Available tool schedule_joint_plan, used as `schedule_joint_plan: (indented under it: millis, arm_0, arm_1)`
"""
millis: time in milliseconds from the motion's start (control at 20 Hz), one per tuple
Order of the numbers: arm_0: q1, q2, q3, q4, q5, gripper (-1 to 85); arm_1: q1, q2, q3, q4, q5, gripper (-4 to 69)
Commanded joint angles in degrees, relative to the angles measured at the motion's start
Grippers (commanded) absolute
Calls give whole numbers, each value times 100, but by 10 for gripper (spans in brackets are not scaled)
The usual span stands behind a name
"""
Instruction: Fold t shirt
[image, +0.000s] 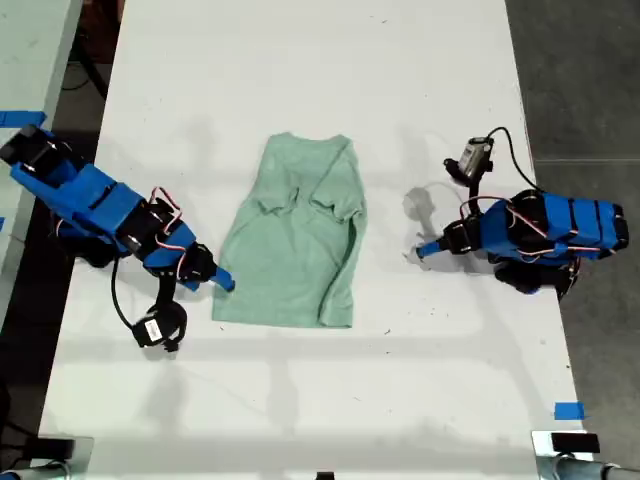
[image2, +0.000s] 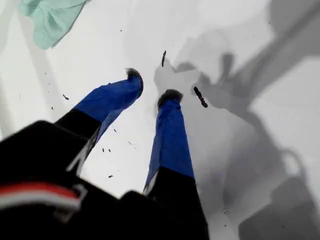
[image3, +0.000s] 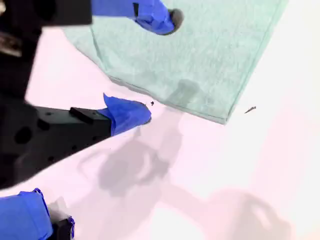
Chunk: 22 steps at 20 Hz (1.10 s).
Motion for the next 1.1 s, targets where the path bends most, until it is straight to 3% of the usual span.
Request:
schedule_joint_plan:
  millis: [0, 250, 600, 700, 800, 900, 1050]
  arm_0:
    - [97, -35, 176, -606, -9, 257]
    - [35, 26, 1775, -2215, -158, 256]
    - [-123, -1107, 1951, -3261, -62, 248]
    - [-88, -1354, 1775, -3331, 62, 224]
    - [-70, -1397, 1652, -3287, -18, 68]
    - [-123, -1371, 1600, -3287, 255, -2]
    - [-79, -1424, 1547, -3190, 132, -2]
  arm_1:
    - [44, 70, 343, -132, -79, 112]
    - [26, 70, 343, -132, -70, 111]
    - [35, 70, 343, -132, -62, 109]
    - [53, 70, 343, -132, -79, 109]
    - [53, 70, 343, -132, -79, 107]
    - [53, 70, 343, -132, -70, 106]
    - [53, 70, 343, -132, -70, 106]
